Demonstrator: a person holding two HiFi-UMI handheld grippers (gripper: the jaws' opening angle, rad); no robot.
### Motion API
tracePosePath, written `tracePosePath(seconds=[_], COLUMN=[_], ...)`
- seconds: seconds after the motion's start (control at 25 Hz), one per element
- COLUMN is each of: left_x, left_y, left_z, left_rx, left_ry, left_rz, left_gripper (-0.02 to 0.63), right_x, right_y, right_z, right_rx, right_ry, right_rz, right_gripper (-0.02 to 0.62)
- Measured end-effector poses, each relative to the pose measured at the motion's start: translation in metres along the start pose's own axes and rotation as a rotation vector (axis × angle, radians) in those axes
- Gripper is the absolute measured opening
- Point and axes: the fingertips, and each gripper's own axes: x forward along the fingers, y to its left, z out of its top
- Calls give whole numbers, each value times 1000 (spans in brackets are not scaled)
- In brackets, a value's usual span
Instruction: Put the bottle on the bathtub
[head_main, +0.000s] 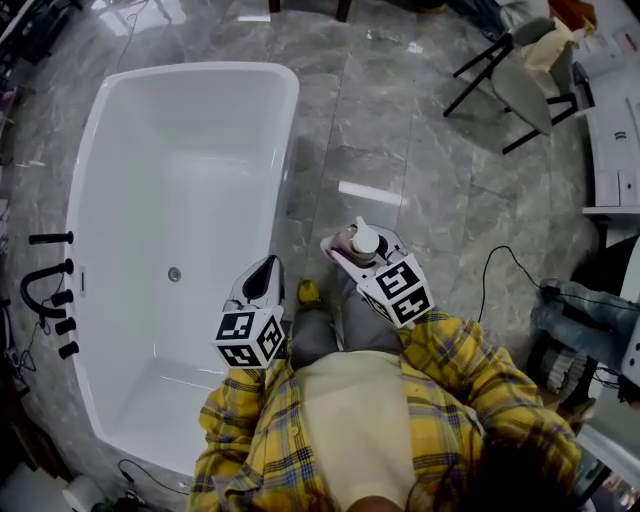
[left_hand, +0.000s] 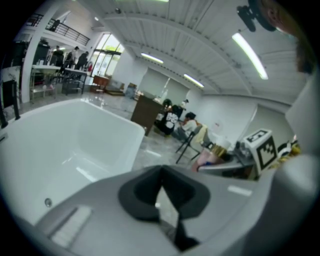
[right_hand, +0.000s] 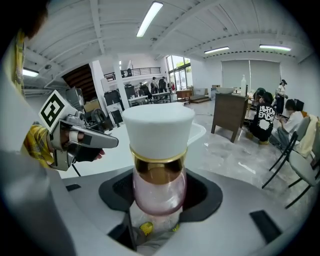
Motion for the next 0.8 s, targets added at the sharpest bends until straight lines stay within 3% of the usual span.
tracePosePath(seconds=[0.32,0.8], left_x=[46,148], left_y=[-7,-11], left_z=[-1,-10], left_rx=[4,2], left_ry=[44,100], left_rz=[20,48], left_gripper=[9,9], right_x=[29,99], right_y=[-45,-116], right_z=[-13,-67], right_rx=[19,7], right_ry=[31,135], right_rz=[20,75], right_gripper=[225,225])
